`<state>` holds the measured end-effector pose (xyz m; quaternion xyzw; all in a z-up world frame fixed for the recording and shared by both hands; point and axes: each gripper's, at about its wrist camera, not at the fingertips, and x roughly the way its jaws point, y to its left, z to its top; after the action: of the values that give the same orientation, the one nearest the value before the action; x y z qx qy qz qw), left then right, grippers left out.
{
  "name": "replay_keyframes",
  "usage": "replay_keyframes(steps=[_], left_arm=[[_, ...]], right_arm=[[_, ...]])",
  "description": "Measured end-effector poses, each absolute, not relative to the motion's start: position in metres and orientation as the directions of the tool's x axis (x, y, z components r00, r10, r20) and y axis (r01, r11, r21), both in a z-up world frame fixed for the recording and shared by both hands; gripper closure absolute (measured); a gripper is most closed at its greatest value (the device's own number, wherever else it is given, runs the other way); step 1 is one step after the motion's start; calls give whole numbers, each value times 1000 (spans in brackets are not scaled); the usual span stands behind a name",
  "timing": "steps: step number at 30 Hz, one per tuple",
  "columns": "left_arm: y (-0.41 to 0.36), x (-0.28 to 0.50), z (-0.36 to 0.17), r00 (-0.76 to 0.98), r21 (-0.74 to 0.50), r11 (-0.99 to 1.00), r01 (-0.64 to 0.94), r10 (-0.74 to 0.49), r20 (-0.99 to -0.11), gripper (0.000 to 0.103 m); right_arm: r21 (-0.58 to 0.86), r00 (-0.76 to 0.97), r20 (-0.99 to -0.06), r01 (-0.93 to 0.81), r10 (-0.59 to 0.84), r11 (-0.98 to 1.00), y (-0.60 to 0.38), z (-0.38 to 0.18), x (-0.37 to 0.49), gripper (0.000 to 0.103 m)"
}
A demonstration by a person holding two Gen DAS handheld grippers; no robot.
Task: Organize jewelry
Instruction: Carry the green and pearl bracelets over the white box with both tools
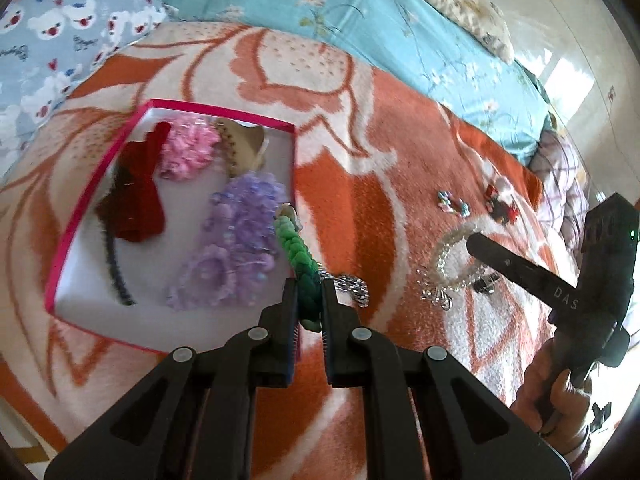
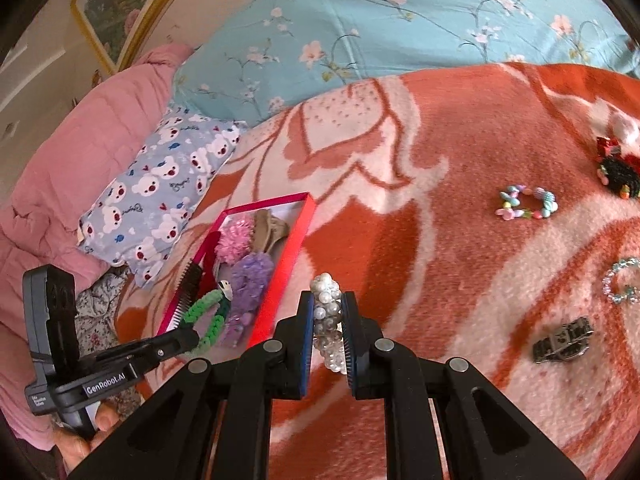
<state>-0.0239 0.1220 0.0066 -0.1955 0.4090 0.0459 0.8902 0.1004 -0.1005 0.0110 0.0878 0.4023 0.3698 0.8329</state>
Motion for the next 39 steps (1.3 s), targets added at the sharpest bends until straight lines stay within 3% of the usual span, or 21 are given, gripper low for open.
replay_keyframes(steps=[28,39], left_arm=[[194,-52,-12,656,-347,856,-384,-12,-755,95],[207,-42,-37,618,-342,849,-402,-24,-786,95]], right_arm=[[512,165,-584,-685,795,518,18,7,59,90],[475,141,-668,-676,731,564,52,-36,72,90]])
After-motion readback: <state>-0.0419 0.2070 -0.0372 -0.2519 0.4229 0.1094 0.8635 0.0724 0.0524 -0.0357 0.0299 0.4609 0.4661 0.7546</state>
